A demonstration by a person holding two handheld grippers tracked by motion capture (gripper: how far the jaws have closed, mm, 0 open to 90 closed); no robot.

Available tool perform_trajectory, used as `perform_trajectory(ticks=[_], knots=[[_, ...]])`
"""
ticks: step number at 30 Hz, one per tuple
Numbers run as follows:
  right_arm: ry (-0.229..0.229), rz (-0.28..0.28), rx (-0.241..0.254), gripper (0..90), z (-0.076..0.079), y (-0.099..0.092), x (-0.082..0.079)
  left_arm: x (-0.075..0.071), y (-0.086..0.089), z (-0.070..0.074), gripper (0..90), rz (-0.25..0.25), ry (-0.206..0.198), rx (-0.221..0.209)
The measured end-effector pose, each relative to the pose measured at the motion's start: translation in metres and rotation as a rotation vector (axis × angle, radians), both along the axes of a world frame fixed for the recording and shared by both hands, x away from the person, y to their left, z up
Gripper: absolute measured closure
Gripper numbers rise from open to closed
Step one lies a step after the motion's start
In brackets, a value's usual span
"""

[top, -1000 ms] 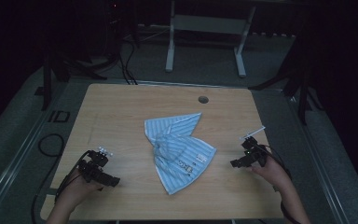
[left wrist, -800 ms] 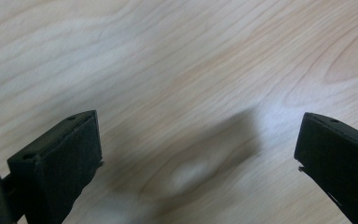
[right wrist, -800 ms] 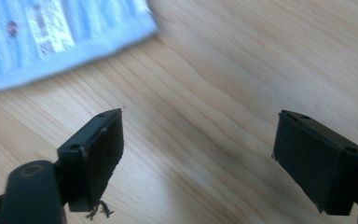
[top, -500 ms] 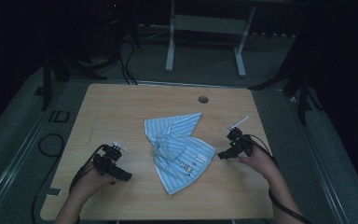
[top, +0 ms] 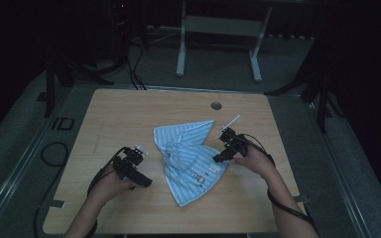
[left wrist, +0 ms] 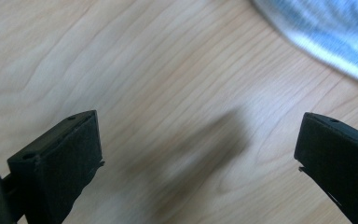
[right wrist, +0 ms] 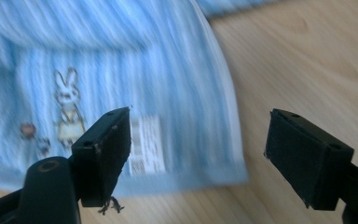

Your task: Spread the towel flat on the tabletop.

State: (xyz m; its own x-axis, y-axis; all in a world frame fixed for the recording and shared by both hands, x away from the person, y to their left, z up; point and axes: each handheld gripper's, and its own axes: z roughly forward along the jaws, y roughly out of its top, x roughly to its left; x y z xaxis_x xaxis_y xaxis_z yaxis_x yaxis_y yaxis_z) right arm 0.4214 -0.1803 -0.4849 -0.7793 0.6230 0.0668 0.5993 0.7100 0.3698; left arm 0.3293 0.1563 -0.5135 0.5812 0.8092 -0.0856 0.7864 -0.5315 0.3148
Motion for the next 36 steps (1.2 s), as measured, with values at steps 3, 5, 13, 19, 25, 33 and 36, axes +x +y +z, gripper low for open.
perform_trajectory(ticks=[3, 5, 13, 19, 25, 33, 36], knots=[[0.005, 0.022, 0.0, 22.5, 0.002, 0.016, 0.005, 0.006, -0.008, 0.003, 0.5, -0.016, -0.01, 0.003], [0.007, 0.046, -0.005, 22.7, 0.004, 0.033, 0.012, 0.01, -0.013, 0.006, 2.1, -0.018, -0.021, -0.008], [0.018, 0.088, -0.004, 32.0, 0.0, 0.07, 0.031, 0.022, -0.034, 0.013, 14.9, -0.067, -0.046, -0.04], [0.032, 0.093, -0.004, 41.3, -0.006, 0.085, 0.039, 0.032, -0.049, 0.014, 20.8, -0.087, -0.052, -0.073], [0.043, 0.143, -0.058, 45.1, -0.019, 0.094, 0.04, 0.044, -0.074, 0.004, 34.0, -0.132, -0.054, -0.088], [0.014, 0.168, -0.091, 77.2, -0.018, 0.088, 0.03, 0.042, -0.082, 0.004, 76.2, -0.201, -0.079, -0.063], [-0.018, 0.157, -0.09, 84.2, -0.014, 0.081, 0.026, 0.04, -0.081, 0.006, 81.4, -0.193, -0.09, -0.055]])
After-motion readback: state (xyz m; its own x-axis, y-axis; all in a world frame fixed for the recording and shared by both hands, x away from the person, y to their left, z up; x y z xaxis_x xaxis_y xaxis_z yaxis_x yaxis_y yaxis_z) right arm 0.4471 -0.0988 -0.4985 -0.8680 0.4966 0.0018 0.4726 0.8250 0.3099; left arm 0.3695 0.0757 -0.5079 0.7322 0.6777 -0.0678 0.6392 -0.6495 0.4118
